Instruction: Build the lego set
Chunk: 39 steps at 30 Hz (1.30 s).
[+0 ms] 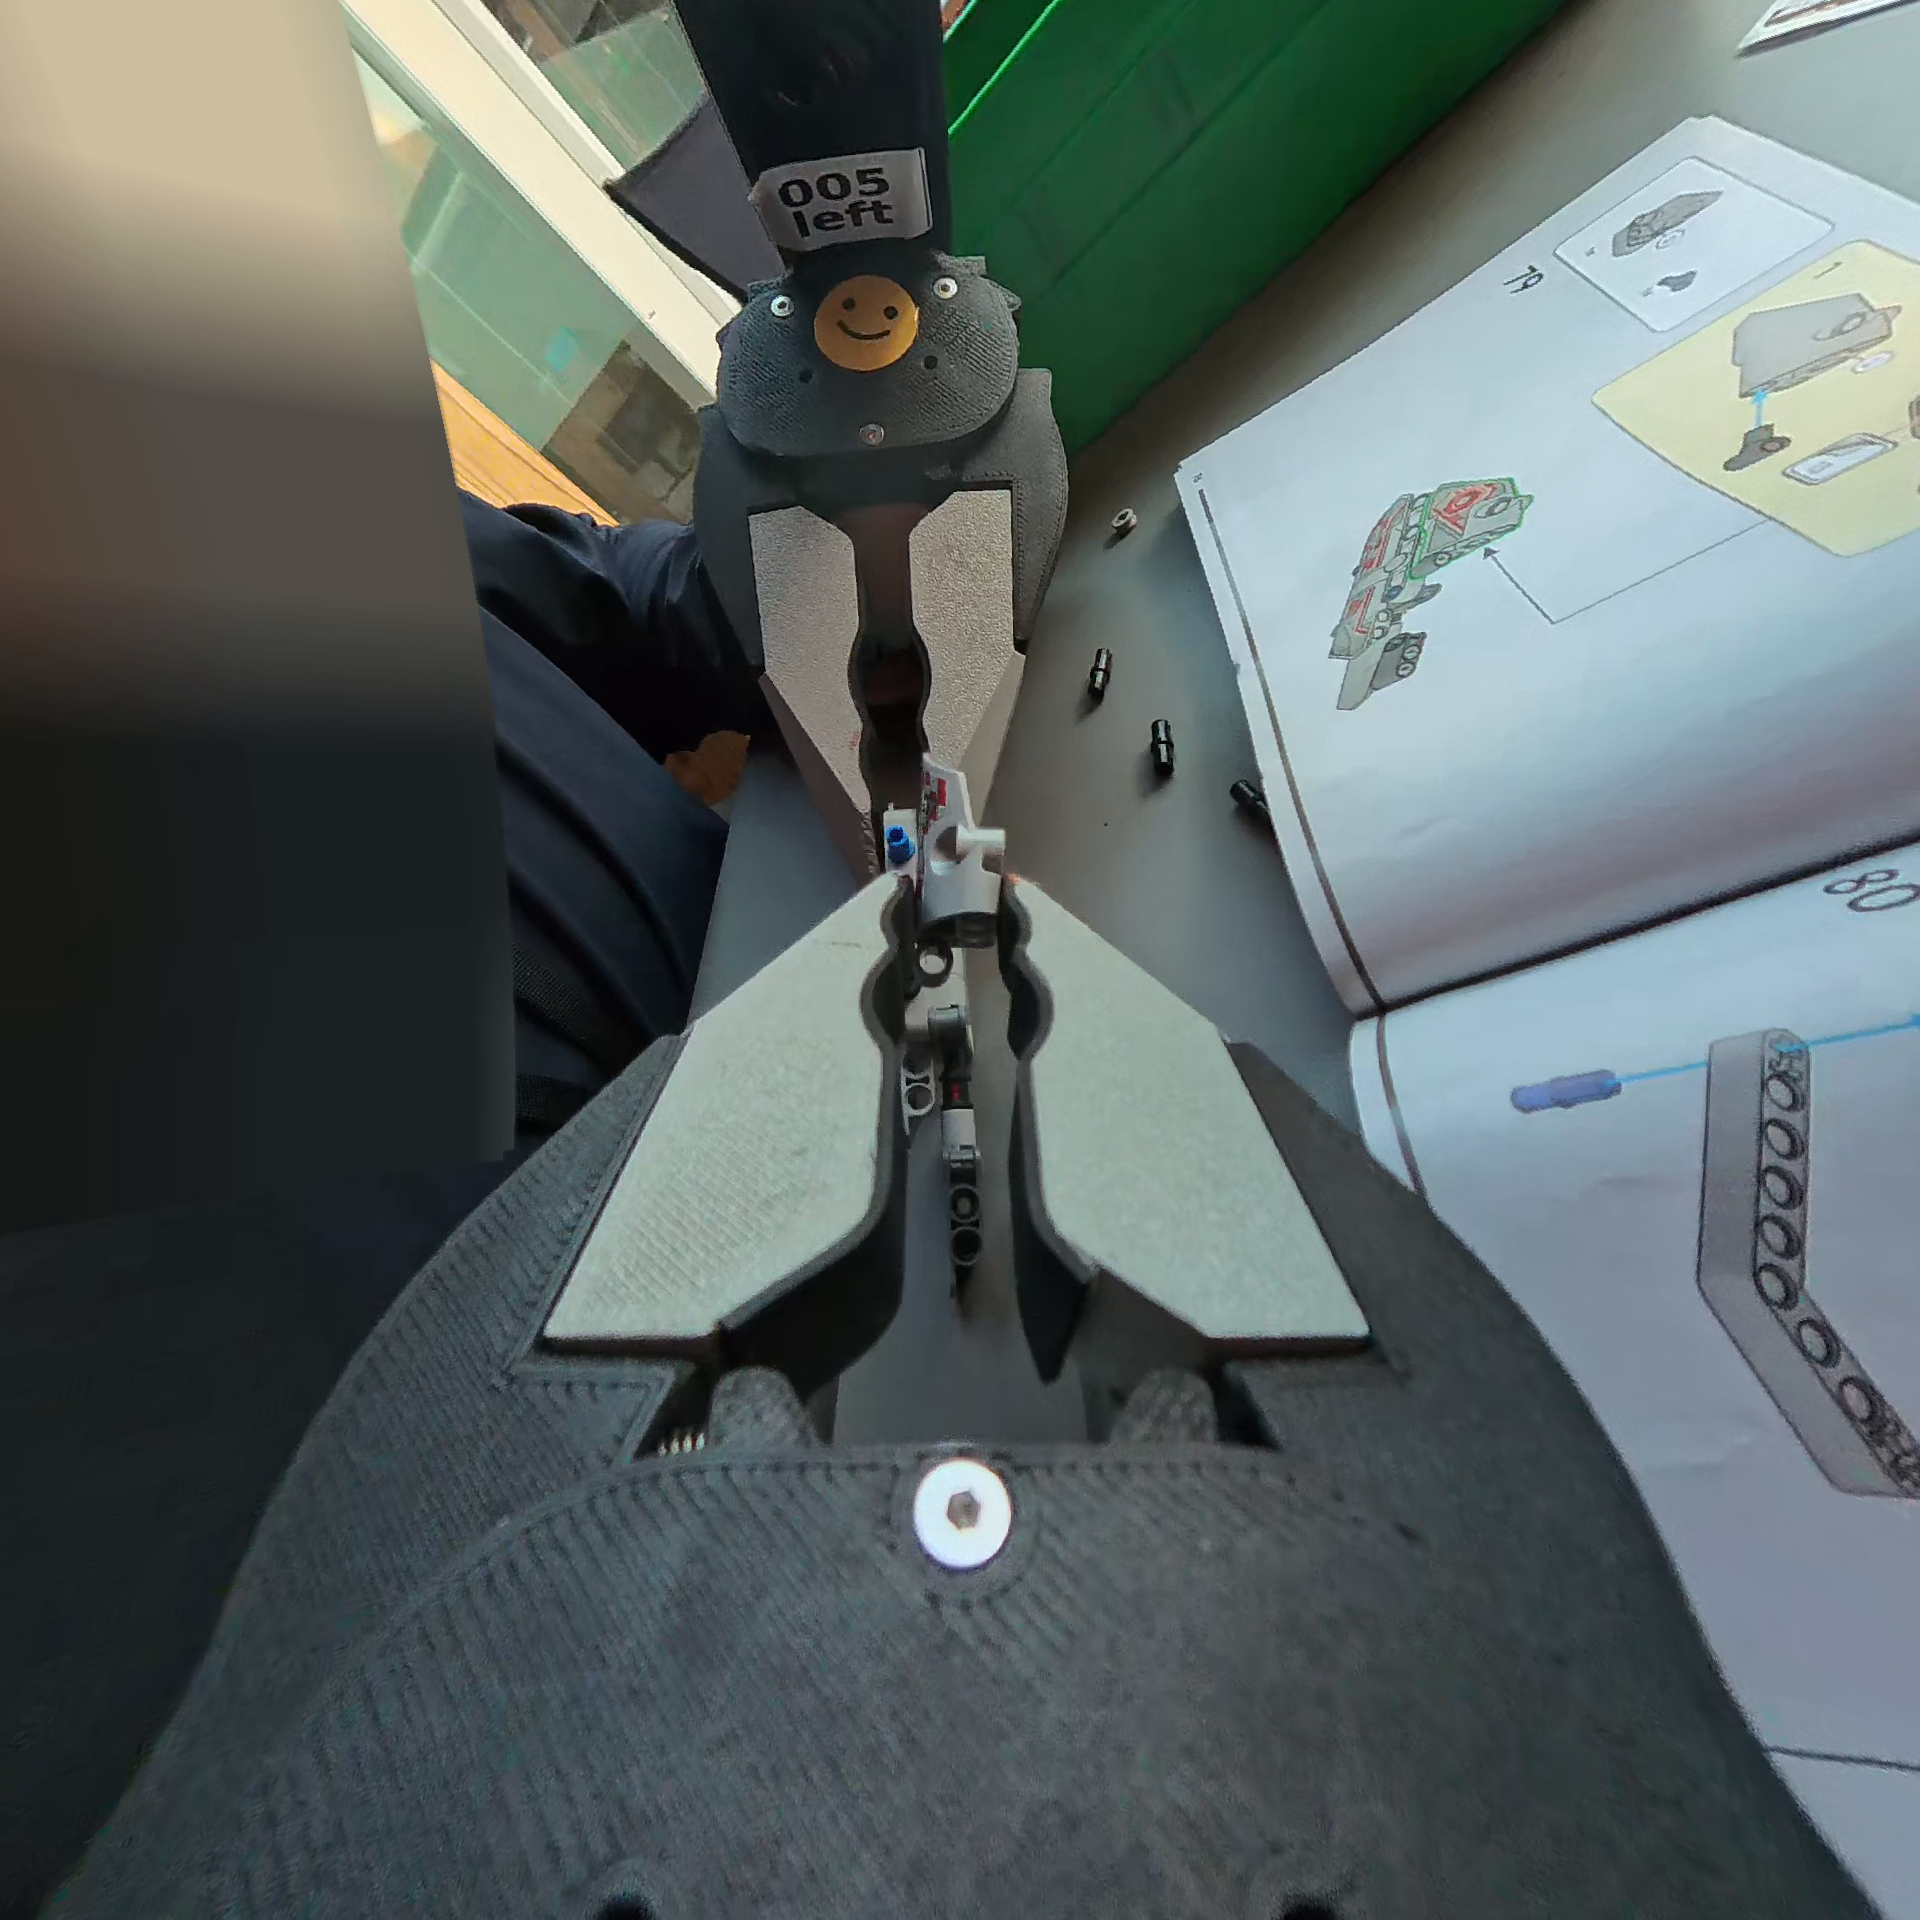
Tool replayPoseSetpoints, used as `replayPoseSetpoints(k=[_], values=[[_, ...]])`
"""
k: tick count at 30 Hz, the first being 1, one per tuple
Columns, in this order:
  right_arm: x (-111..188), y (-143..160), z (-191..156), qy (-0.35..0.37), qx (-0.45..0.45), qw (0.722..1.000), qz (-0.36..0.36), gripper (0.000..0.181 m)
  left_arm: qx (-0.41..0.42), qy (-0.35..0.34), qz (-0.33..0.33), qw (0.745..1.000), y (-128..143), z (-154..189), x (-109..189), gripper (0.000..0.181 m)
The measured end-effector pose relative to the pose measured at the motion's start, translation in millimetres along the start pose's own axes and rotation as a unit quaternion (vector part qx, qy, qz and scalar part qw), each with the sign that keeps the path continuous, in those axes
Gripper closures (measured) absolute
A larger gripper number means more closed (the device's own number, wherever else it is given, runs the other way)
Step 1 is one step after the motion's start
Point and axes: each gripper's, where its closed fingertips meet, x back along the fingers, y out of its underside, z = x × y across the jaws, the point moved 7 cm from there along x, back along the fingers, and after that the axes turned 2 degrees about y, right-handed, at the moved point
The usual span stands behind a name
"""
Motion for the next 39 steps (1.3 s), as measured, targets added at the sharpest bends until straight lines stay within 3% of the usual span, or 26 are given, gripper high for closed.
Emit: replayPoseSetpoints(k=[30,39], values=[[-5.5,9.6,2.6,0.000,-0.046,0.998,-0.043,0.170,0.031,0.004,0.008,0.999,-0.5,-5.6,3.2,0.176],[-8.4,8.7,3.7,-0.046,-0.103,0.993,-0.024,0.170,0.037,0.007,0.008,0.999,-0.5,-6.4,3.2,0.176]])
